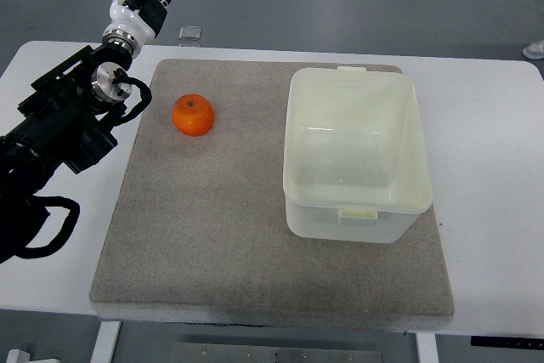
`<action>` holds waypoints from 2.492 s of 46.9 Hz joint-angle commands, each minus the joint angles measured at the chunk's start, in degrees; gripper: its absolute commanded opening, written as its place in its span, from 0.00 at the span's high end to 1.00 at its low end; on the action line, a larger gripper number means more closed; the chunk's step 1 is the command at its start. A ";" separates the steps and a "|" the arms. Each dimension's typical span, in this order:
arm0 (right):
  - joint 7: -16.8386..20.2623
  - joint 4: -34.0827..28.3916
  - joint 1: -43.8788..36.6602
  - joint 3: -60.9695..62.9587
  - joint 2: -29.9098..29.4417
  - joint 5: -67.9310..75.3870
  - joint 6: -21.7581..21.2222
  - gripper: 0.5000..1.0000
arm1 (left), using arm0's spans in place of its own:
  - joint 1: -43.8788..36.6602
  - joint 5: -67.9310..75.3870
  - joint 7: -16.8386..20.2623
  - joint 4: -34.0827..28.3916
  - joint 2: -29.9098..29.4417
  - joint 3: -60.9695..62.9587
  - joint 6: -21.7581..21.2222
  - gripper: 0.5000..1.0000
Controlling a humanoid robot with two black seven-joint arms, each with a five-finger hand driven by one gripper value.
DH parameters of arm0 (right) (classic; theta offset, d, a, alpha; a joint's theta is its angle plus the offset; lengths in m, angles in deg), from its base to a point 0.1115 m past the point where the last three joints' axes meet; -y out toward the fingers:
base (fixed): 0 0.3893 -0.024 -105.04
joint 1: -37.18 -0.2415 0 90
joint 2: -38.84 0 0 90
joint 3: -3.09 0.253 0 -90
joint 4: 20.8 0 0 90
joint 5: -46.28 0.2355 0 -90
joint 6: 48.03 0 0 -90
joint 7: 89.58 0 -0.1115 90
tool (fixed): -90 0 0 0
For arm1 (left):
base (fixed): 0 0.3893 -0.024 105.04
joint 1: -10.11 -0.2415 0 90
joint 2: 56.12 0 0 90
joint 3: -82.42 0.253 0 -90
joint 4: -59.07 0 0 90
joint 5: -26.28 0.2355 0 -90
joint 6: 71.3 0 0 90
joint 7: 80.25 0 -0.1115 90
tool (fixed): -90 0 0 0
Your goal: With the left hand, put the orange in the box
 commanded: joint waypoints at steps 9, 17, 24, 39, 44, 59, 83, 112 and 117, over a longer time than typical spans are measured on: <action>0.00 -0.01 0.00 0.00 0.00 0.00 0.00 0.11 | -0.09 0.09 0.00 0.08 -0.02 0.00 -0.26 0.06; 0.00 -0.01 0.00 0.00 0.00 0.00 0.00 0.11 | 0.00 0.09 0.00 0.08 0.07 0.09 -0.26 0.06; 0.00 0.08 0.00 0.00 0.00 0.00 0.00 0.11 | 0.00 0.09 0.00 0.08 0.07 0.09 -0.26 0.06; 0.00 -0.01 0.00 0.00 0.00 0.00 0.00 0.11 | 0.00 0.09 0.00 0.17 -0.11 0.53 -0.26 0.06; 0.00 -0.01 0.00 0.00 0.00 0.00 0.00 0.11 | 0.00 0.18 0.00 0.17 -0.11 0.70 -0.61 0.06; 0.00 -0.01 0.00 0.00 0.00 0.00 0.00 0.11 | 0.09 0.70 -0.09 0.69 -0.11 1.05 -2.63 0.07; 0.00 -0.01 0.00 0.00 0.00 0.00 0.00 0.11 | 2.28 6.68 -0.09 7.11 -2.83 11.07 -3.42 0.06; 0.00 -0.01 0.00 0.00 0.00 0.00 0.00 0.11 | 8.96 18.97 -0.71 23.45 -12.85 31.02 -3.69 0.06; 0.00 -0.01 0.00 0.00 0.00 0.00 0.00 0.11 | 9.05 28.19 -0.71 27.84 -15.92 32.34 -3.60 0.07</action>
